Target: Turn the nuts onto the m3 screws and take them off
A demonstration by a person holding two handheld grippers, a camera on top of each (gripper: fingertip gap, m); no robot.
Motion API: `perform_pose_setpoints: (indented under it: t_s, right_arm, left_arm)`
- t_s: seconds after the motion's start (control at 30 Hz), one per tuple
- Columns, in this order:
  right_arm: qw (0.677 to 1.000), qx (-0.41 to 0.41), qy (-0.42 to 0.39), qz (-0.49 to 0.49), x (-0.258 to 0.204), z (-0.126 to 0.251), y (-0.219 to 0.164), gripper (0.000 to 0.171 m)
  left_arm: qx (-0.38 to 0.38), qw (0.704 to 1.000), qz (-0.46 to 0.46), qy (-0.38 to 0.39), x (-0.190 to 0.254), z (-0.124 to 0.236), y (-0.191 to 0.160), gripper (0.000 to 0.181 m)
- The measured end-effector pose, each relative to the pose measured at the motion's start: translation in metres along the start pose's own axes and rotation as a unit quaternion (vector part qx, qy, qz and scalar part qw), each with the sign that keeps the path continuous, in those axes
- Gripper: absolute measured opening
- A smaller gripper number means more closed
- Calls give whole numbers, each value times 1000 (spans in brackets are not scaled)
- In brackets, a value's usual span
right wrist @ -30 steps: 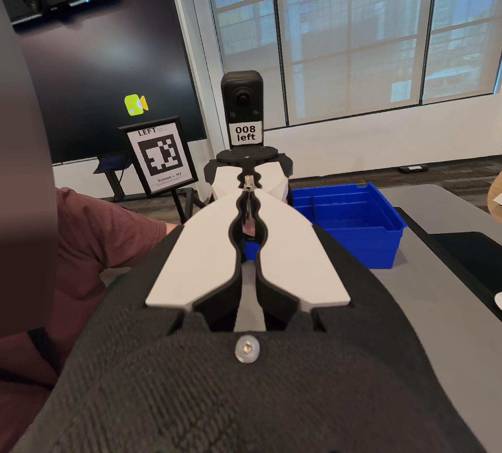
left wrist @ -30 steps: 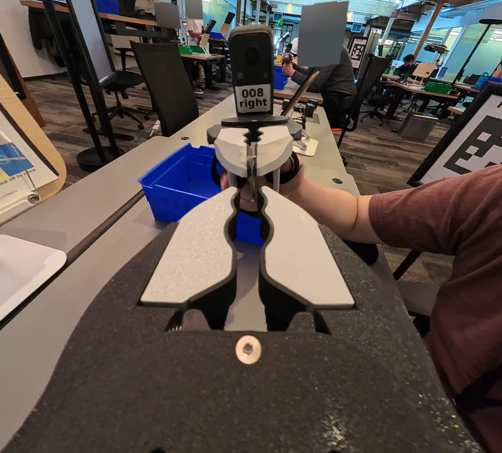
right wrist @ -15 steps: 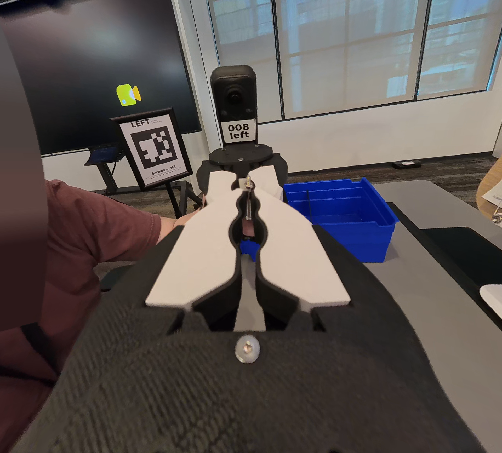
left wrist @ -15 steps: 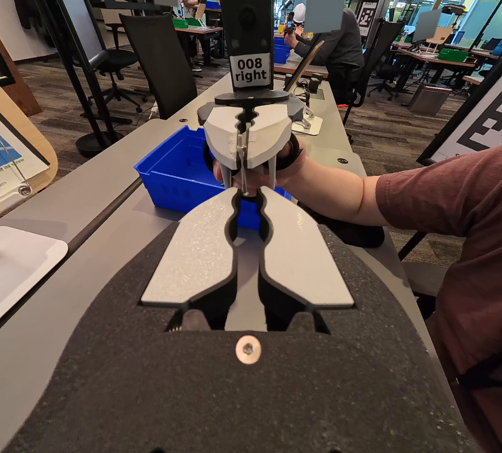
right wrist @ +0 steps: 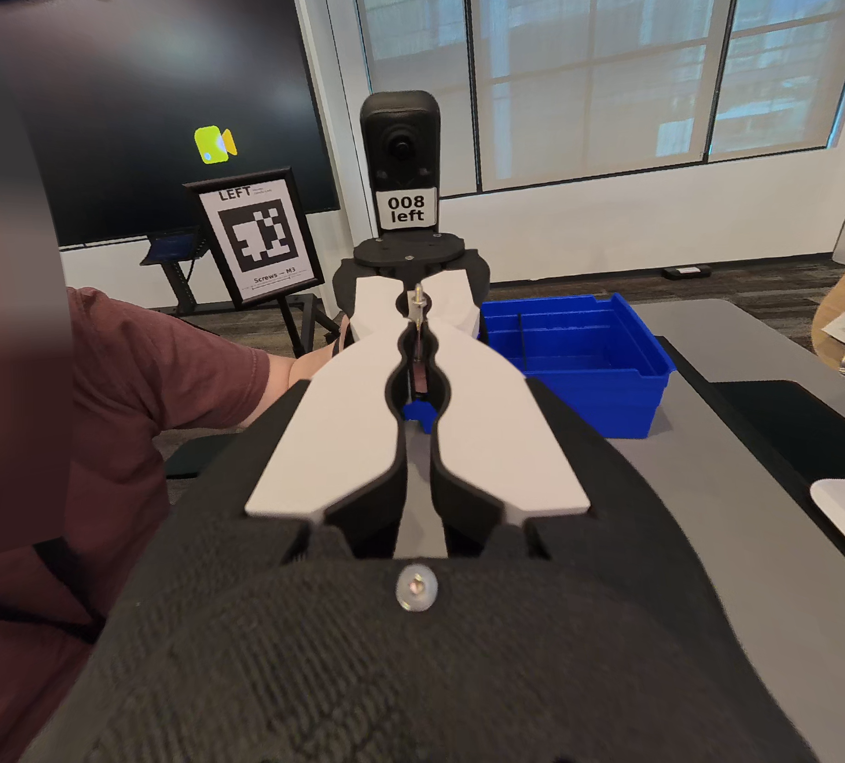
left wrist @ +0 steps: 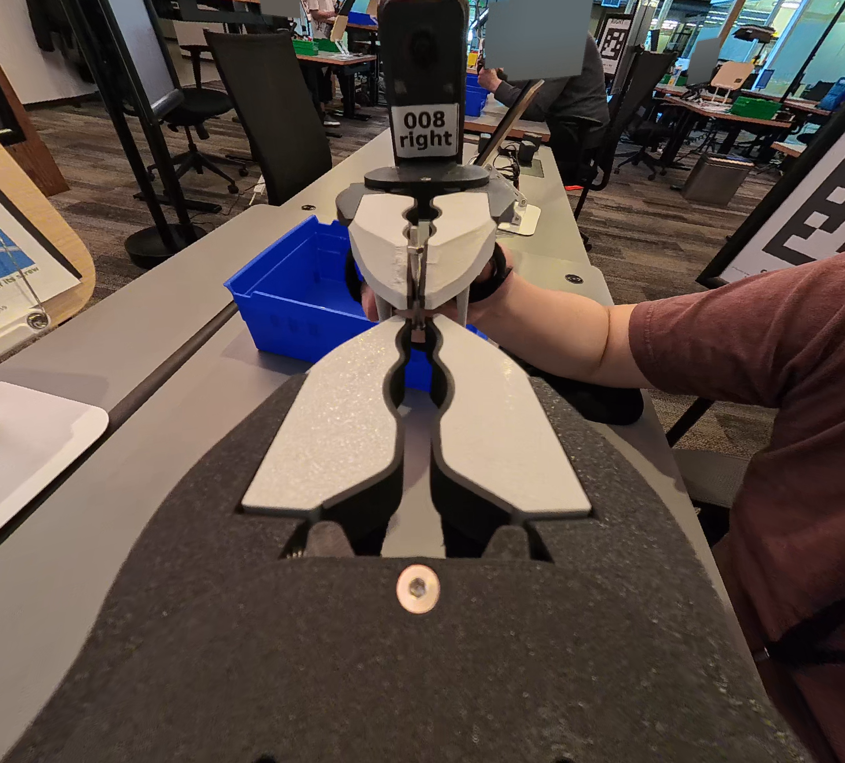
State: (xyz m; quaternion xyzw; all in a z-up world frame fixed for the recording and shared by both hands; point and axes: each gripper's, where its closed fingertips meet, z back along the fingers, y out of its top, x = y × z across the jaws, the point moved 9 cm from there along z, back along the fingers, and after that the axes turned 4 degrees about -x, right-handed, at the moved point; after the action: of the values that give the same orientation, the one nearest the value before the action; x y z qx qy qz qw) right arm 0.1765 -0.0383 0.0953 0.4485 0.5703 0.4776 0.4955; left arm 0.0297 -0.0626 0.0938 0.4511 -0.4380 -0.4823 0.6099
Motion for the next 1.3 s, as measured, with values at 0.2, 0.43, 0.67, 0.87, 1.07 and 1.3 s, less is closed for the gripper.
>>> perform_pose_setpoints:
  t_s: [0.2,0.43,0.67,0.87,1.07,1.3]
  right_arm:
    - [996,-59,-65,8,-8,26,24,3]
    - [798,-433,-395,-142,8,165,-12,3]
    - [638,-568,-376,-360,68,223,-113,3]
    - [609,-599,-358,-378,82,222,-141,3]
    - [584,-614,-366,-384,85,226,-148,3]
    - [594,-599,-401,-357,85,231,-134,13]
  left_arm:
    - [-21,1000,11,-1,0,-3,-1,28]
    - [-49,999,22,-1,-2,-3,-3,28]
    - [-65,998,23,2,-4,-5,-6,28]
    - [-61,998,24,5,-6,-2,-5,28]
    - [-71,997,19,5,-5,-4,-6,28]
    - [-36,996,29,78,-17,31,11,50]
